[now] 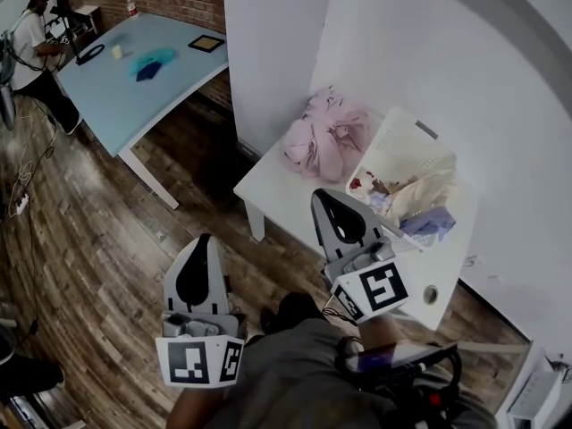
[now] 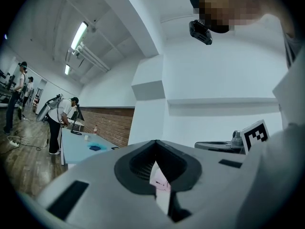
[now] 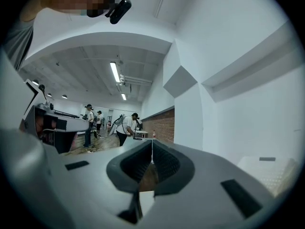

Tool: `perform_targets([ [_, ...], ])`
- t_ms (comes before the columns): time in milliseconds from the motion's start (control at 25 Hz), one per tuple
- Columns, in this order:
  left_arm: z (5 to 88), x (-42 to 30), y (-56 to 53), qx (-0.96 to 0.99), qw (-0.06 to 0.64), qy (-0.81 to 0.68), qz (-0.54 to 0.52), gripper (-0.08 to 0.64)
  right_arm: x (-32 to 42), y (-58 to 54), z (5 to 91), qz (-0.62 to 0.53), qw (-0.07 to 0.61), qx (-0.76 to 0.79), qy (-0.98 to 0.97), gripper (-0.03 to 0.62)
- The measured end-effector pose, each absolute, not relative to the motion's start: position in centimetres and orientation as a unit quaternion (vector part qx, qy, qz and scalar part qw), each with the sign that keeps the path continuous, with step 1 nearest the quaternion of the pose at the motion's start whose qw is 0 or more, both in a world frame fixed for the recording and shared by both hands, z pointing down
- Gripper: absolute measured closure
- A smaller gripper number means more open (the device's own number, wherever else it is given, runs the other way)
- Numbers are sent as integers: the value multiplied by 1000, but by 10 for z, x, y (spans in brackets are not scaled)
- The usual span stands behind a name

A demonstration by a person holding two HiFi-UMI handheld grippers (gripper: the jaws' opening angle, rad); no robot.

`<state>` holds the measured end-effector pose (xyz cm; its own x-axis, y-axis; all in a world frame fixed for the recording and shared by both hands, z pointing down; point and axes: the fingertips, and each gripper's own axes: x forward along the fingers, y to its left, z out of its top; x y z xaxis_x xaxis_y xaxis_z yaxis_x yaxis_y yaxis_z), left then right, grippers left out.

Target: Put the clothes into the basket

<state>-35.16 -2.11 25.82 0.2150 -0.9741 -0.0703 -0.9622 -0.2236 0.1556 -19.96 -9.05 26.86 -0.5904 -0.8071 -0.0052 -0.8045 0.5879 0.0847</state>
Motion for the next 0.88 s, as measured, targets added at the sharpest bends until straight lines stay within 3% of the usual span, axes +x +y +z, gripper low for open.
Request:
perform_targets([
  [880,271,-312,-238,866,21,-500,-10,552,-180,-269,298,11,-44,571,-820,580],
])
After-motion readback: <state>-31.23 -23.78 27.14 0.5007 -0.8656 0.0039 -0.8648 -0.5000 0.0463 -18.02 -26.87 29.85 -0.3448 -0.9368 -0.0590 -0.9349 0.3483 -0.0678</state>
